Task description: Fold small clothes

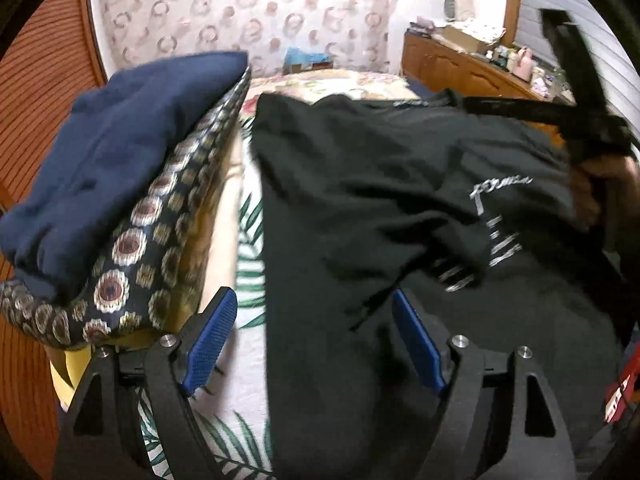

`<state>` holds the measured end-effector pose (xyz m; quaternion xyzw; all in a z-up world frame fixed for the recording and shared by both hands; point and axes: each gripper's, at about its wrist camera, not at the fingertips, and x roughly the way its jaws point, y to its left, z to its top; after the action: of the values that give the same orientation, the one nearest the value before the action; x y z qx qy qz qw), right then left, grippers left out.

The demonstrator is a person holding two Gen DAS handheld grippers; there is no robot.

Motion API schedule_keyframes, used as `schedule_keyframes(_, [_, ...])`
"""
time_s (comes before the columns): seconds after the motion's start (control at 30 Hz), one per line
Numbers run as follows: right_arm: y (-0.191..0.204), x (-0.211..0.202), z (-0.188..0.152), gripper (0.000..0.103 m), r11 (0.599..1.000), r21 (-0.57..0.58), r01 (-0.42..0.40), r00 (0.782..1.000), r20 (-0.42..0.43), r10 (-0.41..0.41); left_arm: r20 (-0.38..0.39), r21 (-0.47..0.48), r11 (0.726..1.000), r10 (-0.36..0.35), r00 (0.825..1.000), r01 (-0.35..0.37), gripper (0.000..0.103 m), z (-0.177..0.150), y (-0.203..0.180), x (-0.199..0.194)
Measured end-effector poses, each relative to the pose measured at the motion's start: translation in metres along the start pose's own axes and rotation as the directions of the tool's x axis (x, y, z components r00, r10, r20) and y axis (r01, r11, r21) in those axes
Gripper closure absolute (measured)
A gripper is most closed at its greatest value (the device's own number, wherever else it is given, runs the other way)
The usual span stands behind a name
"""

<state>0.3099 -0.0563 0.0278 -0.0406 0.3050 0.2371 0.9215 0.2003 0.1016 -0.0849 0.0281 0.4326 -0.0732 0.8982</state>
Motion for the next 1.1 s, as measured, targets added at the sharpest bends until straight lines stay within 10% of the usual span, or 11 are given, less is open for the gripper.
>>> schedule_keyframes(0.33, [0.059, -0.003, -0.034, 0.066, 0.974, 0.014, -0.227, 0.964, -0.137, 0.226, 0.014, 0.019, 0.999, 0.049, 0.999, -0.049, 0.023, -0.007, 0.006, 0.009])
schedule_keyframes(0.73, [0.094, 0.020, -0.054, 0.066, 0.951, 0.045, -0.306, 0.936, -0.168, 0.309, 0.015, 0.023, 0.999, 0.039, 0.999, -0.039, 0.022, -0.012, 0.005, 0.008])
schedule_keyframes(0.83, [0.096, 0.023, -0.054, 0.101, 0.944, 0.021, -0.329, 0.929, -0.174, 0.328, 0.012, 0.015, 0.999, 0.029, 0.999, -0.030, 0.022, -0.011, 0.005, 0.008])
schedule_keyframes(1.1, [0.078, -0.030, -0.048, 0.101, 0.974, -0.037, -0.225, 0.969, -0.111, 0.220, 0.008, 0.008, 1.000, 0.017, 1.000, -0.017, 0.022, -0.010, 0.007, 0.010])
